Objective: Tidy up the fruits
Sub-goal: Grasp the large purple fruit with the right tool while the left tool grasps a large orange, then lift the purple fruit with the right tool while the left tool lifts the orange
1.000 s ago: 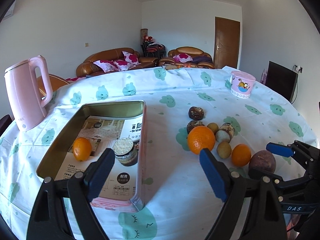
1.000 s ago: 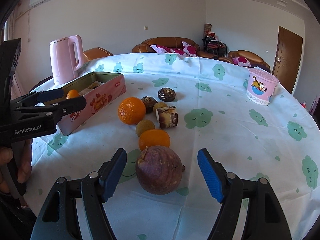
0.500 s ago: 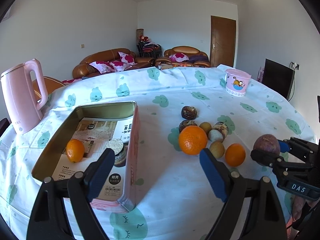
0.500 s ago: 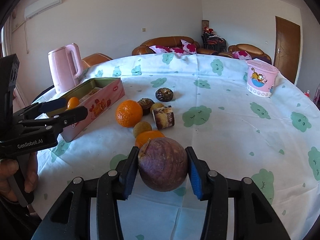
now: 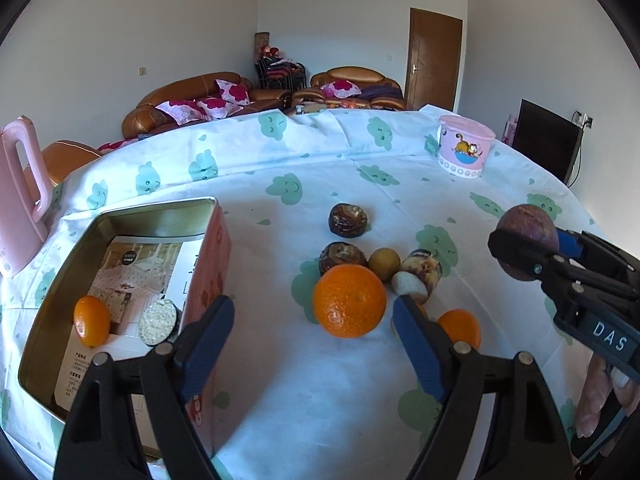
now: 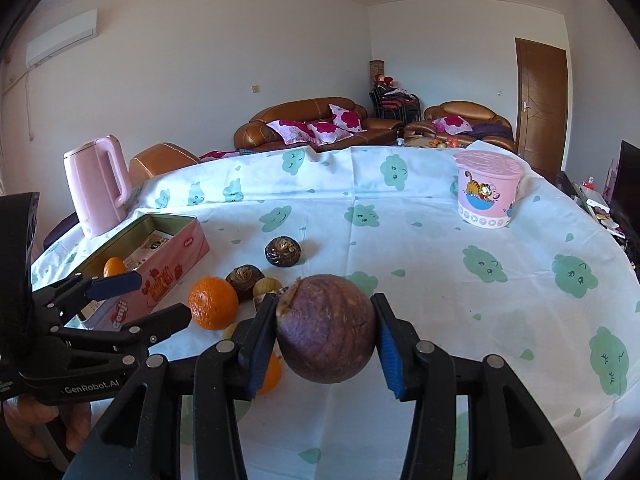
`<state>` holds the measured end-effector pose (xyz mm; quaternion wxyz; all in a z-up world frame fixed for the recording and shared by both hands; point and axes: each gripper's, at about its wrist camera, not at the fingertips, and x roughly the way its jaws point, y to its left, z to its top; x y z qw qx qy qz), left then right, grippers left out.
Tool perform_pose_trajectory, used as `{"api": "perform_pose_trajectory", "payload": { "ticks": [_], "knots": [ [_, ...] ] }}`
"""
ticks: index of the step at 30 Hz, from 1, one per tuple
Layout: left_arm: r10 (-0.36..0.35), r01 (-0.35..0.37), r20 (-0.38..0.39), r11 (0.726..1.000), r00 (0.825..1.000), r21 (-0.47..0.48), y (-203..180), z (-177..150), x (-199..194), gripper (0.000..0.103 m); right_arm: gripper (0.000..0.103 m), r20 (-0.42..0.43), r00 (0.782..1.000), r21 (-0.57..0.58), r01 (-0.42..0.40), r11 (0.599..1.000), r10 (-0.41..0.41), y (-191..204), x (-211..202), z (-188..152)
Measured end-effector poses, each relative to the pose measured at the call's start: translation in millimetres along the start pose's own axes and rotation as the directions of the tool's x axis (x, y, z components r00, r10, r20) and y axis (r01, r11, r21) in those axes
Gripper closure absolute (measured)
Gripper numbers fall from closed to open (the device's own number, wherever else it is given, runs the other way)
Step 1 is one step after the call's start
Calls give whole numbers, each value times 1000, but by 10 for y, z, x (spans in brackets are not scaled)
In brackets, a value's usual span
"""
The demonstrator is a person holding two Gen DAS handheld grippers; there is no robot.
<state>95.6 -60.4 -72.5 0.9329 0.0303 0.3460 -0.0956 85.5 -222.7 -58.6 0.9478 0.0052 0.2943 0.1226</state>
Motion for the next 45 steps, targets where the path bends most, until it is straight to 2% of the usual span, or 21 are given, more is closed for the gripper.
{"api": "perform_pose_trajectory", "payload": {
  "ticks": [4,8,14,19,24,45],
  "knots": [
    [-9,10,-9,1000,1000,21,-60,72,88,23,55,12,1000,5,25,1000,-25,16,98,84],
    [-32,33,-48,999,998,21,-70,88,214,37,55,16,999,9,48,999,-48,21,172,101],
    [-69,71,-78,997,995,12,-72,81,299,40,55,11,998,21,58,998,-59,-15,218,88],
    [-118,121,-95,992,988,24,-117,79,326,54,55,-3,998,12,57,998,-57,0,250,89],
    [-120,123,-86,992,989,25,-122,79,306,57,55,-13,999,-1,49,999,-49,19,270,87],
    [-70,72,49,997,996,-26,16,81,69,57,55,71,997,-23,-6,1000,7,58,107,71]
  ]
}}
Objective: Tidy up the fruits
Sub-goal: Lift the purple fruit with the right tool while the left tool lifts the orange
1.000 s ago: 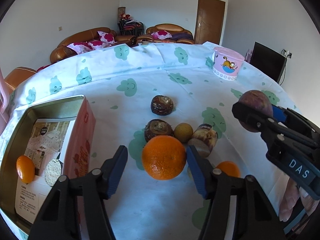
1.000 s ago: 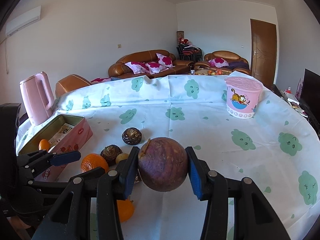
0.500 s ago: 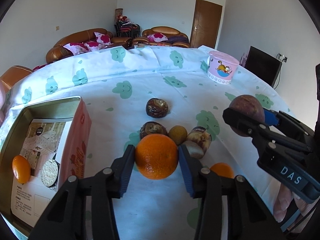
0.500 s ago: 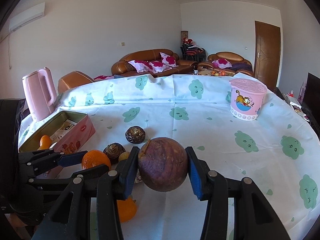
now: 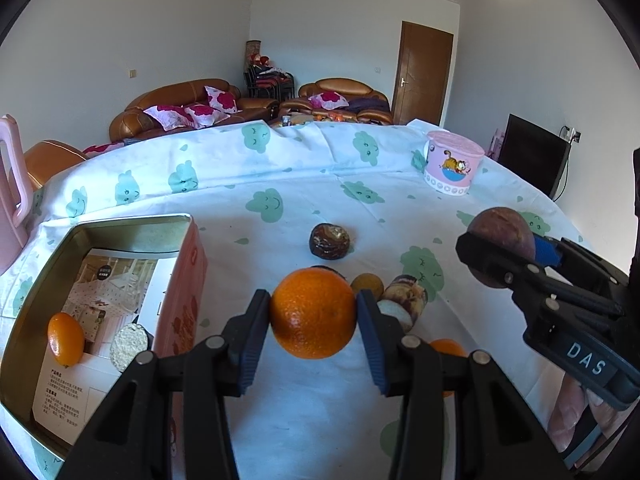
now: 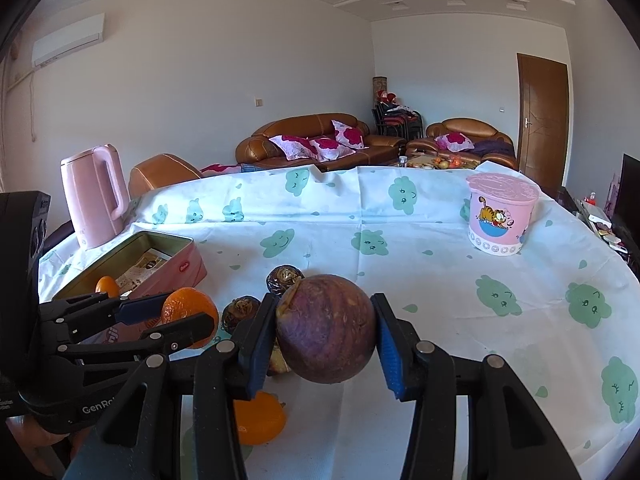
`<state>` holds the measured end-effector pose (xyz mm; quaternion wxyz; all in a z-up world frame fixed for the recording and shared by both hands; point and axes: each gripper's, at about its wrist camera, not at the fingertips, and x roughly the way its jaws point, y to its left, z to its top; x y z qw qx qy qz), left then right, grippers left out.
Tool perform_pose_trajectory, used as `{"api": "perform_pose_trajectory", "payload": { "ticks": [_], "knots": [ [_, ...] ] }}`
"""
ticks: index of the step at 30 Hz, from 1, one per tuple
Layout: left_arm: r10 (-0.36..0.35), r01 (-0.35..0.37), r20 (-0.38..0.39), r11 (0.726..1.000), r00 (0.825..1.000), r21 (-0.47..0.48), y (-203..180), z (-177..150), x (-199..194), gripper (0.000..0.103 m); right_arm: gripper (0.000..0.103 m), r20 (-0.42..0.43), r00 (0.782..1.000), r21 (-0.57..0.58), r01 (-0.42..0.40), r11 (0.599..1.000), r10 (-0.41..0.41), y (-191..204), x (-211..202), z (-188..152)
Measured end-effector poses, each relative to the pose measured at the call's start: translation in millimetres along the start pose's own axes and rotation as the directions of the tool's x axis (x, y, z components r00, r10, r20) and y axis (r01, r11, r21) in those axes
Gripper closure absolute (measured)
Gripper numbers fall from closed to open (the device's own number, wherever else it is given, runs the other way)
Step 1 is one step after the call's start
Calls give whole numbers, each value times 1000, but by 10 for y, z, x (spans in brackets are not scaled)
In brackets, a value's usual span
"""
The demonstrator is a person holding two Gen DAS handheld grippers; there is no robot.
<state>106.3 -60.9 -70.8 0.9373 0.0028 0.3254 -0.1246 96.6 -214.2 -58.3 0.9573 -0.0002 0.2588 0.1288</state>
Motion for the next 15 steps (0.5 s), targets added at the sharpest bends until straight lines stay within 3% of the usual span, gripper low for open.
{"api": "perform_pose_trajectory", "payload": {
  "ticks": [15],
  "knots": [
    [30,-29,58,999,998,-16,28,-4,-112,57,55,56,998,-27,-1,1000,3,49,-111,-6]
  ]
}}
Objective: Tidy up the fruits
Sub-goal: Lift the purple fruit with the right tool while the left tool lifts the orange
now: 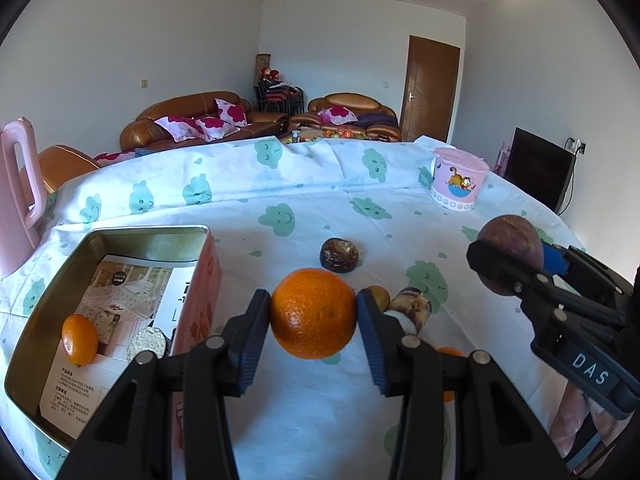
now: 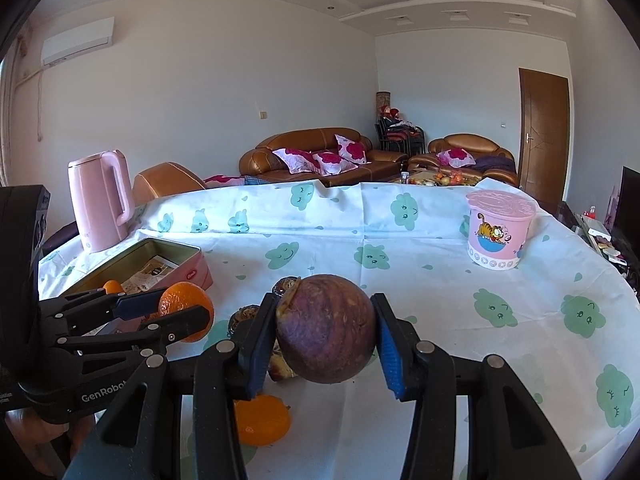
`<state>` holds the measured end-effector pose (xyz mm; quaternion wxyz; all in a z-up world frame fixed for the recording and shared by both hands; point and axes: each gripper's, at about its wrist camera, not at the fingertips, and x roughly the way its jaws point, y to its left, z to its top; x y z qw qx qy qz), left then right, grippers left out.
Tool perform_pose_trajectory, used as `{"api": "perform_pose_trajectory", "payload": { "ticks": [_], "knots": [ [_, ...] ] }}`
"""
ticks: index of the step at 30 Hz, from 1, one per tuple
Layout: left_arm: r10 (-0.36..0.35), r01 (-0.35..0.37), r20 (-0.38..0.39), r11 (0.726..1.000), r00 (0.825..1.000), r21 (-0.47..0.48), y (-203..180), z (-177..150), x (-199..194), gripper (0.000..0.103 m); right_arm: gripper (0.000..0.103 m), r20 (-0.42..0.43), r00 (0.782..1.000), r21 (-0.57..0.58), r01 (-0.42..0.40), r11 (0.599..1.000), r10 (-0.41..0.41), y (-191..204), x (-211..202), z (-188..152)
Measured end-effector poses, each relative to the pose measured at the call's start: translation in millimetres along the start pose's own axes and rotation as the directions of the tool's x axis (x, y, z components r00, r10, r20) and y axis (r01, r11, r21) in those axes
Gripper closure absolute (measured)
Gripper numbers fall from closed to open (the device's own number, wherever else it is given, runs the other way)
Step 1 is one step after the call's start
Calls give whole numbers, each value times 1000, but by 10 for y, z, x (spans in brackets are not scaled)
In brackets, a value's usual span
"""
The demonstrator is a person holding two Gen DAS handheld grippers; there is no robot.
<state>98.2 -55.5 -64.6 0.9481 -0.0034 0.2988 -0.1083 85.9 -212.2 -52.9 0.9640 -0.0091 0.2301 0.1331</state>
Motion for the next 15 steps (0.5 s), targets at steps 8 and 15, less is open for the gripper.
{"api": "perform_pose_trajectory", "payload": {
  "ticks": [8,15],
  "knots": [
    [15,-15,36,1000,999,2,-2,-5,-73,57,55,33,999,-11,-6,1000,6,25,-55,2],
    [20,-21,62,1000,998,11,-21,-13,-124,57,55,54,998,-19,-10,1000,11,38,-93,-3]
  ]
}}
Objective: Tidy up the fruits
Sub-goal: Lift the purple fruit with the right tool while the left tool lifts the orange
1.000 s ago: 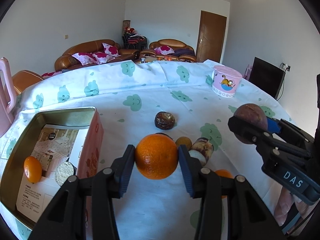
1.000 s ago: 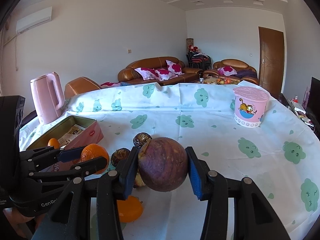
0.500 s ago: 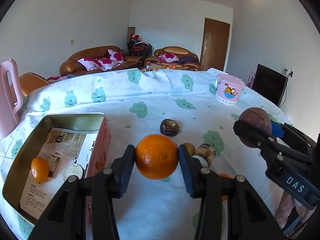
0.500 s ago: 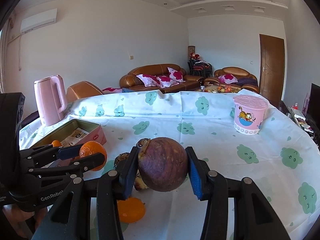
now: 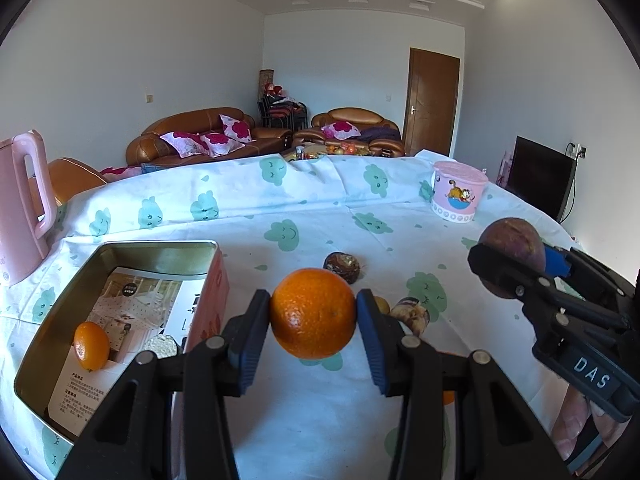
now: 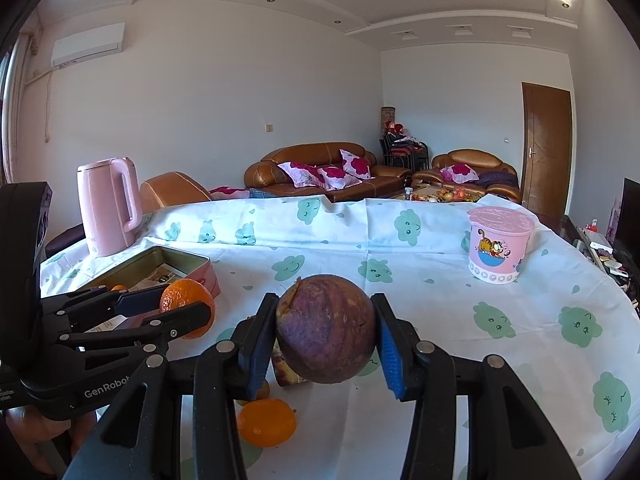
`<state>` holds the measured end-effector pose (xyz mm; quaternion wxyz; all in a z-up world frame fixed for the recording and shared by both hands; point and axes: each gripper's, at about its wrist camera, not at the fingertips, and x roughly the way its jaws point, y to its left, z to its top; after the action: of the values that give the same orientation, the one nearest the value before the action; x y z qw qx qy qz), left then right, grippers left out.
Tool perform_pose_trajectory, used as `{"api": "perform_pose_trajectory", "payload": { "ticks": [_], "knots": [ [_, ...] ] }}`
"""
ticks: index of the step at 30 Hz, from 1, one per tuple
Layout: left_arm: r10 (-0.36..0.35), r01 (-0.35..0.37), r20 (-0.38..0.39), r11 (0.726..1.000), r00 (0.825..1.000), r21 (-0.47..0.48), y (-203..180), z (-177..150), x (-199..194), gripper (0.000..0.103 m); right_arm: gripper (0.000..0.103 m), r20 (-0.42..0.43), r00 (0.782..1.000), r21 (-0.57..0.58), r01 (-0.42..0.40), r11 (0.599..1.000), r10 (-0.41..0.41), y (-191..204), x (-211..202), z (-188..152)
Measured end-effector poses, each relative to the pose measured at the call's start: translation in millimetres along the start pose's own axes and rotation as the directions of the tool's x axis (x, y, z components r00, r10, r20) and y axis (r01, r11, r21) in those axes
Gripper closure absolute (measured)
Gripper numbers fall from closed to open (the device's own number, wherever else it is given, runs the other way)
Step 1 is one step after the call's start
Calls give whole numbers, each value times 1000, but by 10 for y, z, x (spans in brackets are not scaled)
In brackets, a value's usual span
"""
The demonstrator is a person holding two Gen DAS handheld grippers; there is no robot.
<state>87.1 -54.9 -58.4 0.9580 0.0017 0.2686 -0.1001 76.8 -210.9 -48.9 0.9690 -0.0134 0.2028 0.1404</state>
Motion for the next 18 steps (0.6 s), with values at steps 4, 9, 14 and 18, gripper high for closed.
{"api": "perform_pose_trajectory", "payload": {
  "ticks": [4,9,14,18],
  "knots": [
    [5,-5,20,1000,1000,0,3,3,-32,57,55,14,1000,-2,-1,1000,1,6,-29,-7],
    [15,-16,44,1000,999,9,-13,4,-79,57,55,39,999,-8,-2,1000,3,17,-83,-13],
    [22,-24,68,1000,997,15,-17,-3,-126,57,55,53,999,-13,-2,1000,3,25,-109,-8],
    [25,-27,85,999,996,18,-20,-6,-158,57,55,60,998,-14,-2,1000,3,25,-121,-8]
  ]
}}
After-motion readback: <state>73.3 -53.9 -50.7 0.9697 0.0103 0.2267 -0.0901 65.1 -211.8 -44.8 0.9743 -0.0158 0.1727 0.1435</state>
